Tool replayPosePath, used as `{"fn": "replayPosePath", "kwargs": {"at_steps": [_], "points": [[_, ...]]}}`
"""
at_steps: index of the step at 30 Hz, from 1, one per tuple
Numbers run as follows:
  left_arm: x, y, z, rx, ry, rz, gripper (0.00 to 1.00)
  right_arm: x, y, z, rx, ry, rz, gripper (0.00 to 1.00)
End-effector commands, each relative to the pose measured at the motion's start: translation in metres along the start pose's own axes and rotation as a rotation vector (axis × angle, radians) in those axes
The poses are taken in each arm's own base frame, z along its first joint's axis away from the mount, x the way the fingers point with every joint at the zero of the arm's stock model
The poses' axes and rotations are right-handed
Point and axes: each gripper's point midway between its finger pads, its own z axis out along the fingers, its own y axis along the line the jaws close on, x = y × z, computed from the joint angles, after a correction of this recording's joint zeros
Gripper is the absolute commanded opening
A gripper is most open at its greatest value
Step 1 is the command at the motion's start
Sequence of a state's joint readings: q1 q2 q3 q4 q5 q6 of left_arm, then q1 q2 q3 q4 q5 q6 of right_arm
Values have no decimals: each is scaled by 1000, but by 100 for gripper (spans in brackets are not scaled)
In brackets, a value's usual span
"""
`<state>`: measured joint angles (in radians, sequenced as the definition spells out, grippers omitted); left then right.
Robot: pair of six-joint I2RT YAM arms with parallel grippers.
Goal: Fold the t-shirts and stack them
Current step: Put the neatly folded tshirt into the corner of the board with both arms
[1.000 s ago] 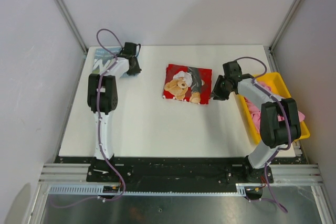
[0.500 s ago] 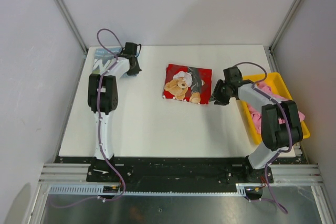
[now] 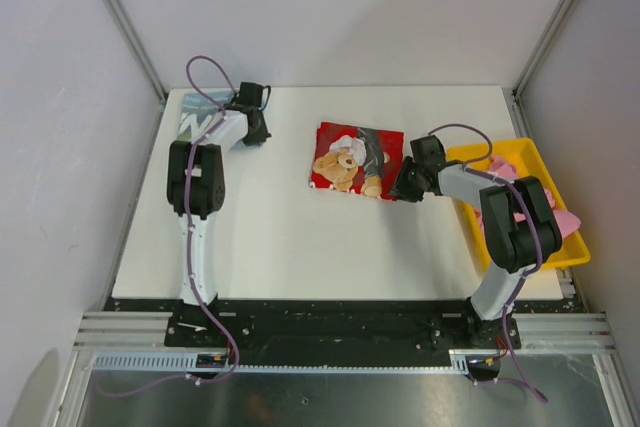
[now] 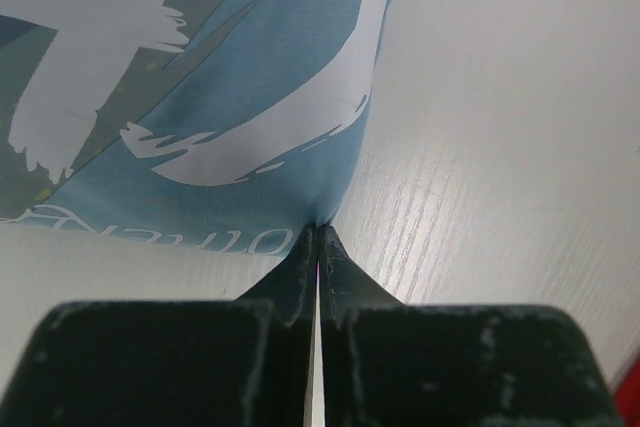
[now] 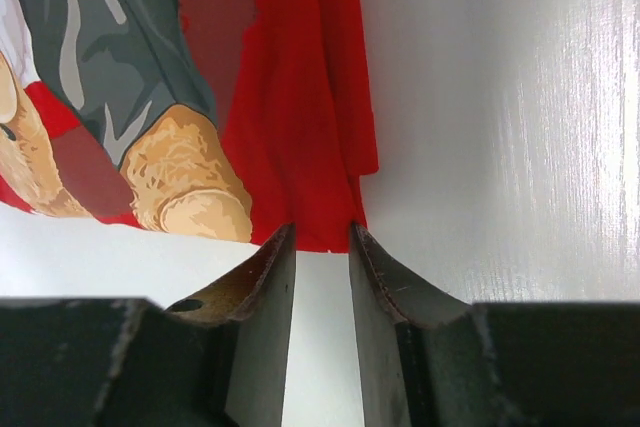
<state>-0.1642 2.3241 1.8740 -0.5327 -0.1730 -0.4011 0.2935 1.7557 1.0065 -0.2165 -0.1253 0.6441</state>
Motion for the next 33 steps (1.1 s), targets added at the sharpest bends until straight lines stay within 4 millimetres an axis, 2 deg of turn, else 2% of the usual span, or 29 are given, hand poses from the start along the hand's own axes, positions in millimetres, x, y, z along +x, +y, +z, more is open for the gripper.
{"fn": "replayPosePath", "kwargs": {"at_steps": [1,7,13,18,25,29,33], "points": [[-1,-17,-27,52,-4,7,0,-10,-3,6,36,-66,10,33],[6,-24,-38,71,2,9,0,-4,-11,6,81,-51,16,33],[17,-32,-48,94,21,-9,0,-4,-21,-2,140,-67,-3,34],[39,-42,-60,119,63,-37,0,-1,-26,-1,162,-59,-7,35],[78,-67,-79,179,138,-49,0,-3,-28,-5,156,-73,-9,37],[92,-81,-89,222,173,-76,0,1,-23,0,121,-60,0,37],[98,-95,-99,258,186,-101,0,12,-15,9,80,-16,15,37]]}}
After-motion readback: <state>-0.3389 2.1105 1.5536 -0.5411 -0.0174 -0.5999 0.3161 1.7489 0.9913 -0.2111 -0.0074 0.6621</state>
